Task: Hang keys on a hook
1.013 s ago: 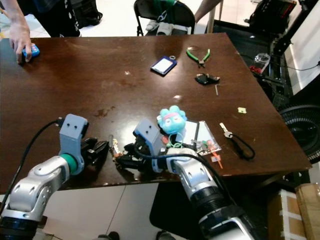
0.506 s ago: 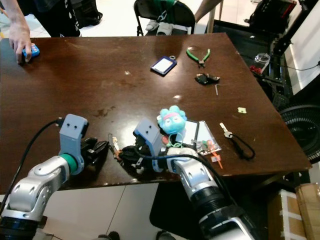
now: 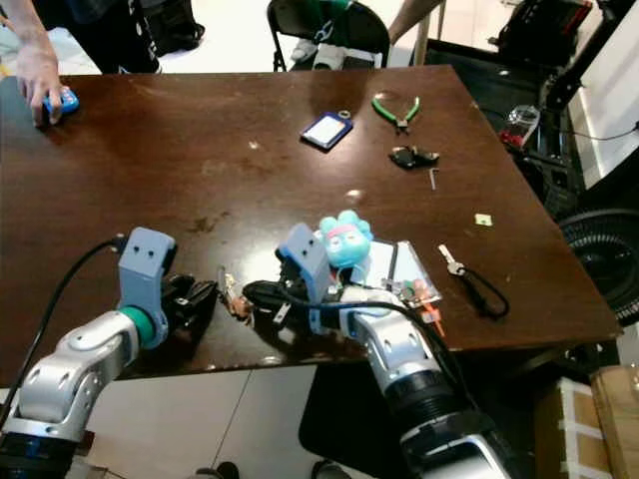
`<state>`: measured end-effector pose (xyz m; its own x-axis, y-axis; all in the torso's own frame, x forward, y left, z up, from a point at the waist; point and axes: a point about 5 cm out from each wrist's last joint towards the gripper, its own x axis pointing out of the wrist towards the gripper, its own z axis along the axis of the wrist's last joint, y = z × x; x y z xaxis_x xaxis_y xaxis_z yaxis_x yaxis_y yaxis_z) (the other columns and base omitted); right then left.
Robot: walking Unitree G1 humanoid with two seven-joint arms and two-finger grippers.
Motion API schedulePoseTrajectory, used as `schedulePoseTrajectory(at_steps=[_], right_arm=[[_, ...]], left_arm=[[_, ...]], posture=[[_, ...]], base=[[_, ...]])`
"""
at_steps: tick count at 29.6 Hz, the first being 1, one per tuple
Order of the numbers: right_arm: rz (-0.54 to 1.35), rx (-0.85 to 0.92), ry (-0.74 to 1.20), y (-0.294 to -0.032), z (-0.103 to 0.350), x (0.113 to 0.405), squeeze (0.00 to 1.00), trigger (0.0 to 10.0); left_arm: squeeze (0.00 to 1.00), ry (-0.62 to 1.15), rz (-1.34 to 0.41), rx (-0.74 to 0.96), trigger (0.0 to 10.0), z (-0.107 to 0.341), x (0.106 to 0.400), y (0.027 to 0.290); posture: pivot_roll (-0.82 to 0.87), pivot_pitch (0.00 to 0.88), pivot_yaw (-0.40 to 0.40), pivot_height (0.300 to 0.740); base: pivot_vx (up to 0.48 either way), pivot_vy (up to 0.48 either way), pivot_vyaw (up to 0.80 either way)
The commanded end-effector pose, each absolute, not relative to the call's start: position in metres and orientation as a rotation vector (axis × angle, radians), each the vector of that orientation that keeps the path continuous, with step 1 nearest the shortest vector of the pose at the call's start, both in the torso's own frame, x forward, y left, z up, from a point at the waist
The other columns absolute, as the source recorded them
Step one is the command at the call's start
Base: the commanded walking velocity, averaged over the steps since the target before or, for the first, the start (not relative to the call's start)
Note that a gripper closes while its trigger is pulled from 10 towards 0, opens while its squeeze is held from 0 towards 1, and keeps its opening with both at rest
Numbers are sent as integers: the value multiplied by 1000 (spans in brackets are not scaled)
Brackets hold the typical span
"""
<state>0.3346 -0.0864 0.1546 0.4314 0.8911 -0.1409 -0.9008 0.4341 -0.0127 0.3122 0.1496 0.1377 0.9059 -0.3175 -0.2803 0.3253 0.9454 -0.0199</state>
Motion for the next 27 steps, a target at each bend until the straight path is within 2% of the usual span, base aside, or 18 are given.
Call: schedulePoseTrajectory(at_steps=[1, 2, 4, 8, 16, 19, 27], right_arm=[[1114, -67, 89, -86, 158, 333, 0, 10000], [1073, -20, 10, -89, 171, 332, 0, 10000], [1073, -20, 10, -89, 171, 332, 0, 10000], [883, 54, -181, -98, 204, 329, 0, 10000], [751, 50, -243, -106, 214, 327, 0, 10000], [516, 48, -280, -128, 212, 316, 0, 10000], [408, 40, -299, -137, 214, 312, 0, 10000]], left_arm=[[0, 376, -321, 16, 10000, 119, 307, 153], [0, 360, -324, 8, 10000, 121, 306, 152], [0, 360, -324, 8, 10000, 121, 306, 152], [0, 270, -337, -33, 10000, 139, 301, 148], [0, 147, -282, -6, 10000, 161, 296, 147], [0, -32, -137, 158, 10000, 191, 273, 157], [0, -51, -59, 184, 10000, 192, 268, 163]], posture=[[-36, 170, 79, 740], [-31, 165, 78, 740], [-31, 165, 78, 740], [-40, 152, 81, 740], [-49, 139, 79, 740], [-38, 106, 73, 740], [-48, 85, 79, 740]], base=[[0, 0, 0], [0, 0, 0], [0, 0, 0], [0, 0, 0], [0, 0, 0], [0, 0, 0], [-40, 0, 0]])
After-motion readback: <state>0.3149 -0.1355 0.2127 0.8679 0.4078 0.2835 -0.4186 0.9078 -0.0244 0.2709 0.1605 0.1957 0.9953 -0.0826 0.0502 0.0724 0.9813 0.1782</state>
